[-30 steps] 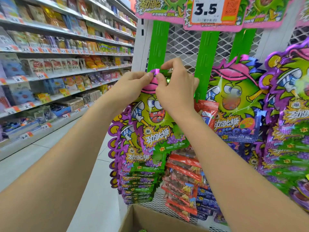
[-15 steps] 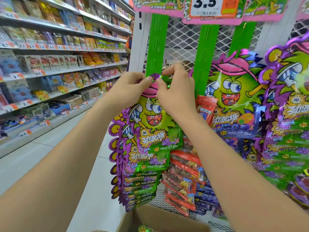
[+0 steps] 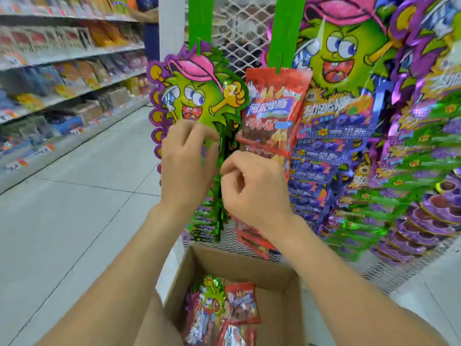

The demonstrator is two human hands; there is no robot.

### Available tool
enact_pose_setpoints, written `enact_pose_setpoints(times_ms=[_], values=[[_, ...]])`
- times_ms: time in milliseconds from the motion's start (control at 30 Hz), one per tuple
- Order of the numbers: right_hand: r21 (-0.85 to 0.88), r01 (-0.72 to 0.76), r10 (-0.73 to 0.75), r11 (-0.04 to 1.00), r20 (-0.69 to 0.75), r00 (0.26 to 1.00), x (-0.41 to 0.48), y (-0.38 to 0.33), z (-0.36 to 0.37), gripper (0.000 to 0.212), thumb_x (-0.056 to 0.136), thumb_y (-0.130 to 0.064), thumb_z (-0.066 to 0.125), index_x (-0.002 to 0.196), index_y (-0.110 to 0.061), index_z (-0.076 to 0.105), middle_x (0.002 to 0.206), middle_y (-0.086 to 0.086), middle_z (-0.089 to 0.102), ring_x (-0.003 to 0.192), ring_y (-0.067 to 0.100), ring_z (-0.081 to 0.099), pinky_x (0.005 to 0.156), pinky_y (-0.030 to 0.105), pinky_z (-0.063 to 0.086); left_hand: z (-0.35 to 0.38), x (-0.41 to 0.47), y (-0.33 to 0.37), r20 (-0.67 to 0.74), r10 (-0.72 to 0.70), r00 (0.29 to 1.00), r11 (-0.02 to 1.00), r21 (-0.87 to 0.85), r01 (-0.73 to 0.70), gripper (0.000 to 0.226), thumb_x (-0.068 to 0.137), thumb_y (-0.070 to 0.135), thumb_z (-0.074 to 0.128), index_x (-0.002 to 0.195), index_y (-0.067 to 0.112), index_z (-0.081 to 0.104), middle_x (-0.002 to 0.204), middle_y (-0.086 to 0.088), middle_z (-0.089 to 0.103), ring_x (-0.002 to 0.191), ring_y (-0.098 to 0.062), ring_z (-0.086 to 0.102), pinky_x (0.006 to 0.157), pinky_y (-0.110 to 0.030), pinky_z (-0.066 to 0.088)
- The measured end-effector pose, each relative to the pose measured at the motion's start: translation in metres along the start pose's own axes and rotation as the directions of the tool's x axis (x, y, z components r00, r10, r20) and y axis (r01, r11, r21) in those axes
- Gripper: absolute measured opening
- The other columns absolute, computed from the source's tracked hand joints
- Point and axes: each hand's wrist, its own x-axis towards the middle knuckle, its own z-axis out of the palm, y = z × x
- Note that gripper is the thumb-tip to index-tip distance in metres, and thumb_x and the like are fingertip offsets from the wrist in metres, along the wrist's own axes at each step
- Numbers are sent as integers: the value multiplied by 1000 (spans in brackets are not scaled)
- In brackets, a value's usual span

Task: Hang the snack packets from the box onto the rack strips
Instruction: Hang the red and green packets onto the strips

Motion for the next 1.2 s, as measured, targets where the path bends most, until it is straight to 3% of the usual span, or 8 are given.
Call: enact_pose_setpoints(times_ms=[133, 267, 367, 467, 700, 900, 1033, 1200], values=[[-89, -327, 337, 941, 343, 877, -107, 32, 16, 17, 80, -19, 50, 69, -18, 63, 59, -3, 59, 55, 23, 55, 49, 33, 43, 34, -99, 1, 419, -98, 903, 995, 53, 84, 19, 82, 13, 73, 93, 24, 63, 88, 6, 58, 80, -27, 62, 62, -42, 49], [-388, -560, 656, 732, 626, 423, -199, 75, 31, 19, 82, -29, 47, 72, -28, 63, 71, -6, 69, 71, 23, 67, 63, 38, 59, 70, -187, -17, 821, -340, 458, 941, 296, 167, 19, 87, 16, 65, 91, 34, 63, 95, 6, 66, 97, -28, 68, 71, -38, 55], [-501, -611, 705, 613, 696, 136, -254, 100, 41, 19, 78, -26, 49, 68, -29, 64, 85, -1, 76, 88, 28, 72, 92, 43, 58, 90, -248, -40, 840, -514, 175, 855, 485, 182, 25, 89, 14, 63, 108, 28, 73, 115, -4, 72, 106, -32, 71, 86, -45, 60], [-571, -607, 694, 554, 719, -43, -306, 120, 56, 29, 72, -29, 47, 83, -18, 71, 96, 8, 77, 97, 34, 72, 89, 42, 59, 101, -306, -57, 768, -640, 16, 754, 624, 206, 27, 93, 13, 59, 119, 16, 66, 124, -11, 65, 114, -37, 66, 93, -45, 56], [-633, -614, 709, 471, 686, -163, -363, 126, 73, 18, 95, -18, 56, 103, -11, 71, 99, 7, 69, 89, 29, 67, 81, 36, 58, 149, -413, -91, 596, -772, -221, 511, 788, 343, 36, 101, 12, 57, 135, -2, 56, 141, -23, 59, 133, -40, 56, 105, -43, 51], [-659, -636, 698, 401, 669, -254, -397, 138, 93, 20, 100, -21, 55, 99, -12, 73, 90, 4, 69, 86, 24, 67, 79, 32, 56, 185, -486, -132, 305, -891, -336, 118, 871, 477, 65, 92, 20, 69, 147, -4, 46, 151, -23, 49, 140, -40, 48, 112, -44, 45], [-669, -657, 684, 347, 660, -311, -405, 144, 101, 18, 101, -15, 56, 104, -9, 72, 89, 0, 66, 86, 20, 65, 81, 30, 54, 187, -474, -122, 117, -928, -355, -119, 808, 577, 61, 98, 23, 67, 145, -2, 38, 152, -21, 49, 143, -38, 44, 115, -41, 34], [-667, -669, 678, 327, 659, -325, -410, 146, 109, 22, 99, -13, 56, 115, -9, 71, 117, 2, 68, 108, 27, 66, 101, 42, 56, 184, -470, -122, 73, -930, -359, -203, 714, 670, 53, 101, 44, 58, 141, 9, 53, 147, -18, 55, 143, -43, 33, 115, -51, 33]])
